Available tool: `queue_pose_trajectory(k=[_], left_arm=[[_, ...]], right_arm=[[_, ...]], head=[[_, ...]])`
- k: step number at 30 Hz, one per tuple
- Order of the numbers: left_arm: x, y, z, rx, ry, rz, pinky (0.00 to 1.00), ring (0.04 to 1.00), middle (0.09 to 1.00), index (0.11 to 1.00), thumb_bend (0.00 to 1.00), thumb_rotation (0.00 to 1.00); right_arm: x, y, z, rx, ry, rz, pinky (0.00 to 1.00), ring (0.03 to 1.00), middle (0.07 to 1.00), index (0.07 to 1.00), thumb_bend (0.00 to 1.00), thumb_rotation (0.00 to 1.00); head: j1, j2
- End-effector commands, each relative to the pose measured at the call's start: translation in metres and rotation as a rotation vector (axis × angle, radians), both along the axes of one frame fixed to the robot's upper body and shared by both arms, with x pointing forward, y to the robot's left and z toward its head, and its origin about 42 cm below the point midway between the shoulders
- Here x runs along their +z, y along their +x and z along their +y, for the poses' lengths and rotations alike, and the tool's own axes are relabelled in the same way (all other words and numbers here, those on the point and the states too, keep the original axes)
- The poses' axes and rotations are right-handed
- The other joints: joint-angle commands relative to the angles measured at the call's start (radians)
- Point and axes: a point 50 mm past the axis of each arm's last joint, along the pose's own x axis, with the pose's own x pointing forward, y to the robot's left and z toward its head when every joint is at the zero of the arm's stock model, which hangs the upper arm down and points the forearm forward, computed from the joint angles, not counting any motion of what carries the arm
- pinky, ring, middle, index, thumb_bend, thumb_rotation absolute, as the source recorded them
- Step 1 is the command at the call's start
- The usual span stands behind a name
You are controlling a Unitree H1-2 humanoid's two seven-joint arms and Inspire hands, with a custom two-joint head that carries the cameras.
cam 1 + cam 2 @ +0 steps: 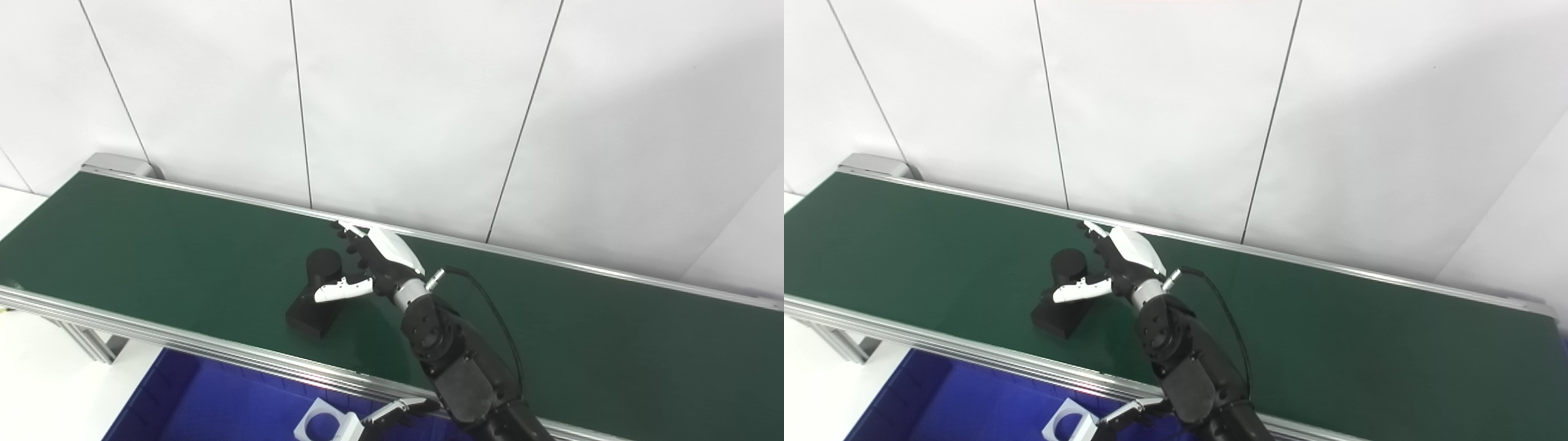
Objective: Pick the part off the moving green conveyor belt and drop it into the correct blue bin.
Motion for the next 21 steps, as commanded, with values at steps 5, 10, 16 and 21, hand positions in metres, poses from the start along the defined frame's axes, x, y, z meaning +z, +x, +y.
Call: queue_pose_trajectory(k=[5, 10, 16, 21], left_arm=[[0.009, 0.003, -0.006, -0.007, -0.046, -0.038, 0.65, 0.726, 0.759, 0.747, 0.94, 0.41], [0.01, 0.003, -0.009, -0.008, -0.048, -0.048, 0.66, 0.732, 0.762, 0.747, 0.93, 0.4], [0.012, 0.003, -0.011, -0.01, -0.051, -0.062, 0.67, 0.728, 0.761, 0.754, 0.91, 0.39], [0.015, 0.003, -0.012, -0.011, -0.06, -0.069, 0.67, 0.732, 0.763, 0.757, 0.9, 0.39]], right_arm=[[0.017, 0.009, 0.012, 0.015, 0.018, -0.135, 0.73, 0.84, 0.905, 0.935, 0.9, 0.47], [0.01, 0.015, 0.006, -0.006, -0.009, -0.151, 0.77, 0.859, 0.914, 0.935, 0.89, 0.45], [0.002, 0.02, 0.0, -0.017, -0.052, -0.145, 0.73, 0.829, 0.9, 0.924, 0.85, 0.43], [-0.005, 0.02, -0.003, -0.019, -0.059, -0.166, 0.63, 0.768, 0.853, 0.881, 0.74, 0.37]], head=[[0.0, 0.007], [-0.007, 0.019], [-0.014, 0.046], [-0.021, 0.063]])
